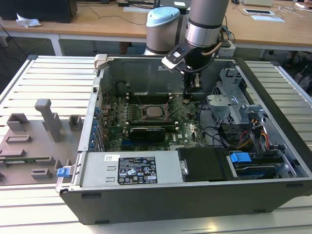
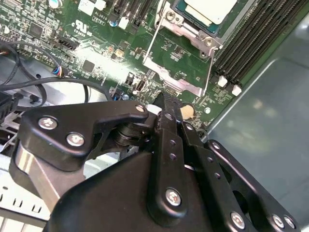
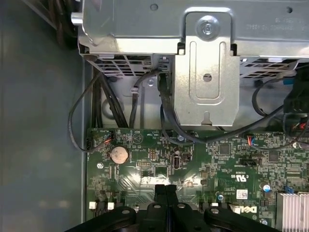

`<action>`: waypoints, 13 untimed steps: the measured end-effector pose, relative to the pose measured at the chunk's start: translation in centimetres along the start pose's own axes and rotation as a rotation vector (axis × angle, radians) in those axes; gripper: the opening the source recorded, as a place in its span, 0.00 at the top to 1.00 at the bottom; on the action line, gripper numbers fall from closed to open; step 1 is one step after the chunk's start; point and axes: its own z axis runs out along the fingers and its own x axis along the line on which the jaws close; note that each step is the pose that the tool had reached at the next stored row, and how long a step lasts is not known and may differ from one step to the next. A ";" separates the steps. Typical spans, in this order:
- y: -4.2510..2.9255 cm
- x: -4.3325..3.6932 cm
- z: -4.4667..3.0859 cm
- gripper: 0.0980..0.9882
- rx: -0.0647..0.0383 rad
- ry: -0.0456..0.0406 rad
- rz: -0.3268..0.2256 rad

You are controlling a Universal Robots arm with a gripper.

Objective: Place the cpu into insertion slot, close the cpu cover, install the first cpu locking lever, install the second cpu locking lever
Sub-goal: 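Close the cpu cover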

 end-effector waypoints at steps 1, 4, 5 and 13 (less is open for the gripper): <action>0.00 0.00 0.18 0.99 0.000 0.0000 0.000; -0.01 0.01 0.88 0.99 0.000 0.0001 0.000; -0.05 0.01 0.99 0.99 0.000 0.0001 0.000; -1.50 0.06 1.07 0.99 0.000 0.0000 0.000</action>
